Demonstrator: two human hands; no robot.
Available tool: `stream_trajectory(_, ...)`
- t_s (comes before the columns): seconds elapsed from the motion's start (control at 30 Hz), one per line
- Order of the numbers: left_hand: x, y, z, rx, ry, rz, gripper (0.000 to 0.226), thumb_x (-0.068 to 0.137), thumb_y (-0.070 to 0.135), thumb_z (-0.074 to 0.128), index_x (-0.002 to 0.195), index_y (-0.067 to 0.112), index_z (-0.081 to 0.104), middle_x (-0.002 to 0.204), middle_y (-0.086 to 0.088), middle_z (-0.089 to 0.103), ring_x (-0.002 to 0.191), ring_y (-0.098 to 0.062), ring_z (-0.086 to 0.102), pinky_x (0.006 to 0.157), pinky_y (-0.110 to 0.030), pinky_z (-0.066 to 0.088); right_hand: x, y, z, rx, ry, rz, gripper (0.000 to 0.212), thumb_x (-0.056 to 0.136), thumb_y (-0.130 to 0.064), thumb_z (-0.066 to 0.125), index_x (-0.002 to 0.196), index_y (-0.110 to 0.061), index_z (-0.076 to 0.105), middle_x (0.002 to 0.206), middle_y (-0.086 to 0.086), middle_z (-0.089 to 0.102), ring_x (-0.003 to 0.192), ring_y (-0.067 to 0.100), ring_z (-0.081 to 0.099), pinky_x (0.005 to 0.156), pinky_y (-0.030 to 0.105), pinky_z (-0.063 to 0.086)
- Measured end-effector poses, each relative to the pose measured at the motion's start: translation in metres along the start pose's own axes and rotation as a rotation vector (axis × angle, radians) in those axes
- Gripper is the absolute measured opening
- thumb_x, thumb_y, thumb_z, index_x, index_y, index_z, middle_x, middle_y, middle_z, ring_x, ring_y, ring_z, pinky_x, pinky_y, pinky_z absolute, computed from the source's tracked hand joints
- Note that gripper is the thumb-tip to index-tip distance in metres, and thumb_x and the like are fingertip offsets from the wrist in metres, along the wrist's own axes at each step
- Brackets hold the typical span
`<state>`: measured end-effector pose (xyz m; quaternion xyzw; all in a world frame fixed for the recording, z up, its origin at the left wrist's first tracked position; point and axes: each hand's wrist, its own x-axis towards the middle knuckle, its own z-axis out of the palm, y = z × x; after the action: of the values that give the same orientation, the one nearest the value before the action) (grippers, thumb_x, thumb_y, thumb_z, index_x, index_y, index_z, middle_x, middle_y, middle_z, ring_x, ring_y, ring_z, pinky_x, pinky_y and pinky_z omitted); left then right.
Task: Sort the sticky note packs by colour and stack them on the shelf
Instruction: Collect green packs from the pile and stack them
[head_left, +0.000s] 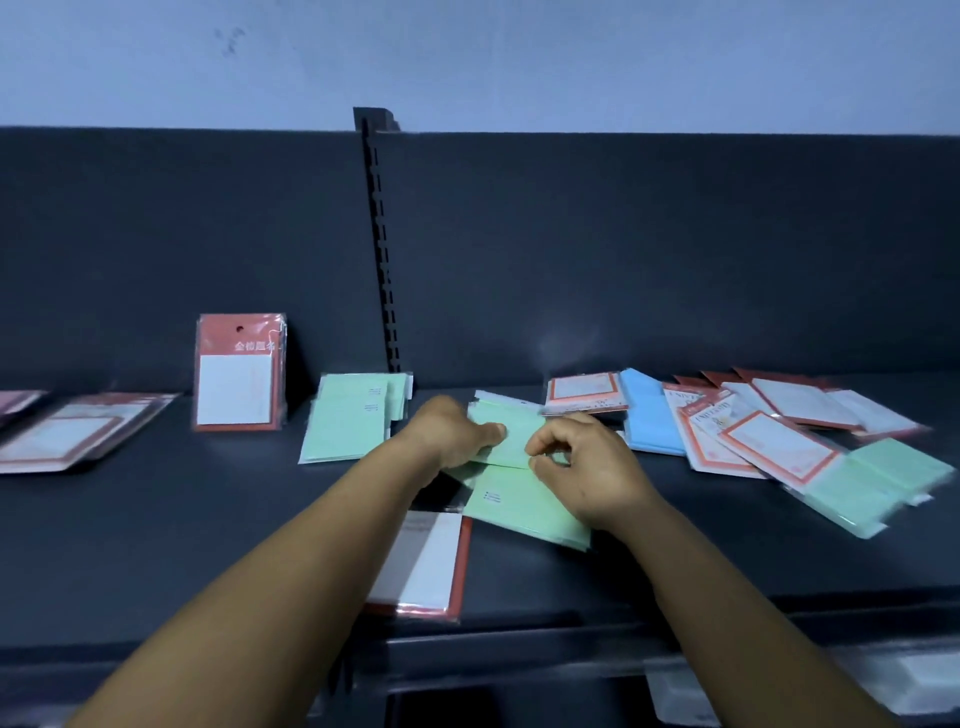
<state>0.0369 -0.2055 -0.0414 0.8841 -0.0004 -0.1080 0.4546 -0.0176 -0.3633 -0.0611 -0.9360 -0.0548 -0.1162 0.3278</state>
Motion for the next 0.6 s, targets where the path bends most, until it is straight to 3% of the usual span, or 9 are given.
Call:
stream_trajectory(0.13,-0.002,0.000,-0.004,-0.238,0.027,-0.003,0.014,0.087,0.020,0.068,0.089,0.006,0.064,0.084,-0.007,0.071,0.077,-0.024,0.070,0.082,-0.043,0.059,0.002,0.000,-0.001,0.020,0.034,0.123,0.033,0.089,-0.026,0.061,0.120,-0.020,0.054,0.123,-0.003,0.047,0.105,0.013,0.055,0.088,0.023,0.041)
stream_trajectory(0.2,-0.006,0.000,-0.007,-0.283,0.057,0.018,0.010,0.089,0.017,0.066,0.094,0.009,0.065,0.094,-0.007,0.072,0.084,-0.022,0.070,0.076,-0.036,0.059,0.005,-0.002,-0.002,0.054,0.045,0.172,0.048,0.088,-0.029,0.062,0.132,-0.019,0.045,0.131,0.000,0.049,0.112,0.018,0.055,0.095,0.031,0.045)
stream_trajectory(0.3,-0.013,-0.004,-0.014,-0.290,0.103,0.074,0.013,0.091,0.017,0.063,0.101,0.010,0.064,0.097,-0.003,0.071,0.080,-0.015,0.066,0.064,-0.021,0.051,0.007,-0.010,-0.002,0.133,0.020,0.202,0.061,0.089,-0.035,0.062,0.141,-0.019,0.035,0.137,0.001,0.052,0.121,0.022,0.053,0.100,0.039,0.044)
stream_trajectory(0.4,-0.018,-0.015,-0.026,-0.314,0.158,0.107,0.013,0.090,0.017,0.064,0.100,0.009,0.064,0.095,-0.003,0.071,0.081,-0.016,0.065,0.071,-0.023,0.050,0.010,-0.026,0.001,0.156,0.020,0.205,0.065,0.088,-0.039,0.063,0.143,-0.021,0.033,0.139,-0.002,0.050,0.123,0.021,0.052,0.101,0.038,0.044)
stream_trajectory(0.5,-0.022,-0.028,-0.044,-0.346,0.200,0.116,0.009,0.089,0.016,0.064,0.097,0.010,0.065,0.090,-0.003,0.071,0.076,-0.016,0.066,0.071,-0.027,0.052,0.019,-0.051,0.010,0.204,0.044,0.205,0.050,0.084,-0.037,0.066,0.127,-0.023,0.045,0.122,-0.006,0.062,0.107,0.018,0.060,0.089,0.032,0.048)
stream_trajectory(0.6,-0.023,-0.045,-0.063,-0.368,0.245,0.096,0.010,0.088,0.016,0.067,0.095,0.010,0.065,0.093,-0.005,0.073,0.086,-0.022,0.070,0.086,-0.039,0.056,0.029,-0.072,0.026,0.196,0.022,0.203,0.046,0.083,-0.030,0.067,0.123,-0.023,0.045,0.109,-0.005,0.068,0.097,0.020,0.064,0.082,0.032,0.051)
